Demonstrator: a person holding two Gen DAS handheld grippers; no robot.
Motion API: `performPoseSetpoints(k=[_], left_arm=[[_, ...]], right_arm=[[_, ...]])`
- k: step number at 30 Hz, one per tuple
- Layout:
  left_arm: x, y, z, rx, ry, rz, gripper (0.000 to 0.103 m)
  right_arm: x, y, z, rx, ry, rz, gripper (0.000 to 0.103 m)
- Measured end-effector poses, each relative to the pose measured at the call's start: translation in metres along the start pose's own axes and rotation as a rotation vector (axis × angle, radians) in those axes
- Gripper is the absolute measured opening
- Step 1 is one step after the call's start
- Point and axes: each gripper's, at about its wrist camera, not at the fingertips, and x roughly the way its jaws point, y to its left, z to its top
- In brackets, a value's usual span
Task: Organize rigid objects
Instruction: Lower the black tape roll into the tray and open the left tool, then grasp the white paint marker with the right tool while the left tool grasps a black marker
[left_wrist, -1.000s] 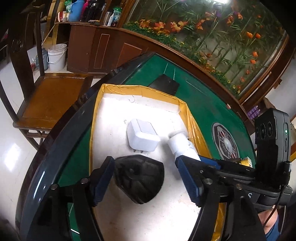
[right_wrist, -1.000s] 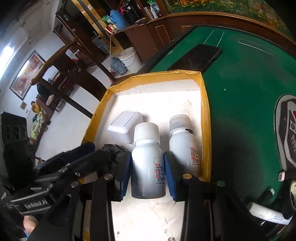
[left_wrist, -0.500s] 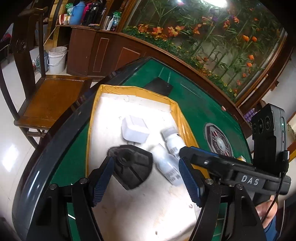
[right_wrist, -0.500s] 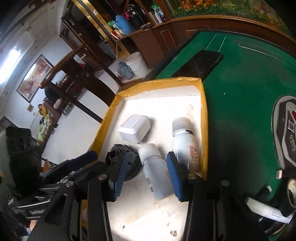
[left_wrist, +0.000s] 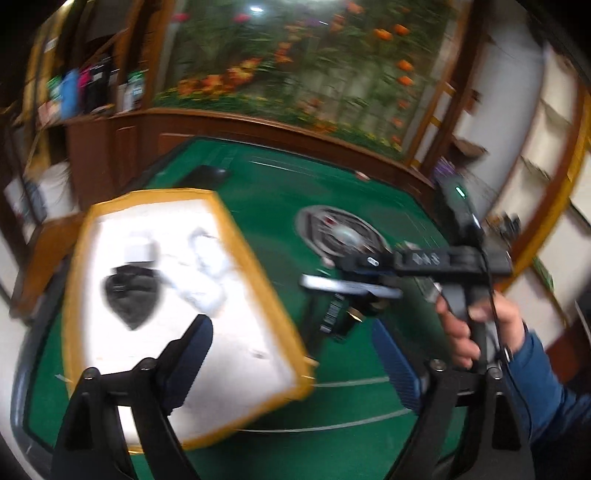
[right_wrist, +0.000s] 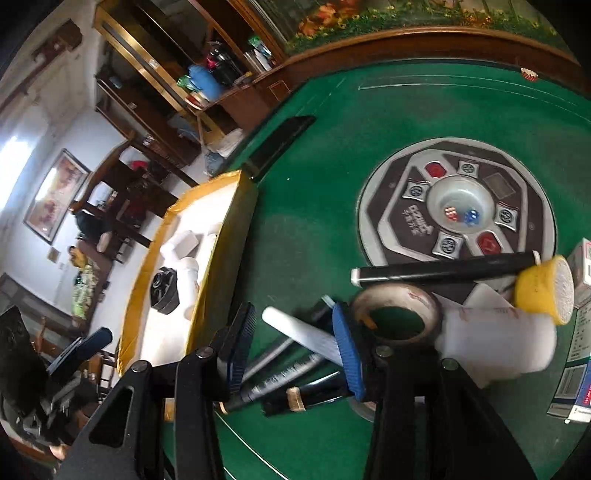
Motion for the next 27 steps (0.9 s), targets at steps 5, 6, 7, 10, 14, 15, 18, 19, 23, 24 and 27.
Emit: performPoseSetpoints(k=[5,6,7,10,14,15,18,19,23,24,27], left_arm=[[0.018,-0.030,-0.011,0.099,0.061,0.002,0.091],[0.020,-0.031,-0.013,0.103,0.071,-0.007,0.091],[0.024,-0.036,-0.016,0.110,0.084,-0.017,0.091],[0.032,-0.045,-0.025,0.158,0.116,-0.024,0.091],[0.043,-0.061,-0.029,0.233,0.141,-0.035,0.091],[0.047,-0.065,-0.030,0.240,0.154,-0.041,0.091],[0.057,-0.071,-0.033,0.250,0.184,-0.044,0.091],[0.060,-0.071,-0.033,0.251,0.193,-0.045,0.091],[0.067,-0.073,-0.035,0.243,0.212,-0.050,0.091],[0.067,-0.073,-0.036,0.241,0.216,-0.052,0.091],[0.069,-0.074,-0.038,0.239,0.225,-0.049,0.091]], right_arm=[[0.001,-0.009,-0.019,-0.025,0.071,-0.028,0.044],[0.003,-0.008,-0.023,-0.035,0.094,-0.050,0.045],[0.002,-0.007,-0.026,-0.044,0.102,-0.057,0.045],[-0.005,-0.004,-0.040,-0.078,0.132,0.001,0.046],[-0.017,-0.007,-0.051,-0.076,0.143,0.103,0.046],[-0.018,-0.009,-0.051,-0.073,0.136,0.095,0.046],[-0.015,-0.011,-0.050,-0.097,0.147,0.085,0.039],[-0.012,-0.009,-0.051,-0.103,0.150,0.078,0.036],[-0.004,0.001,-0.053,-0.141,0.128,0.023,0.027],[-0.004,0.001,-0.053,-0.141,0.120,0.020,0.027],[-0.012,-0.007,-0.053,-0.147,0.100,-0.037,0.014]])
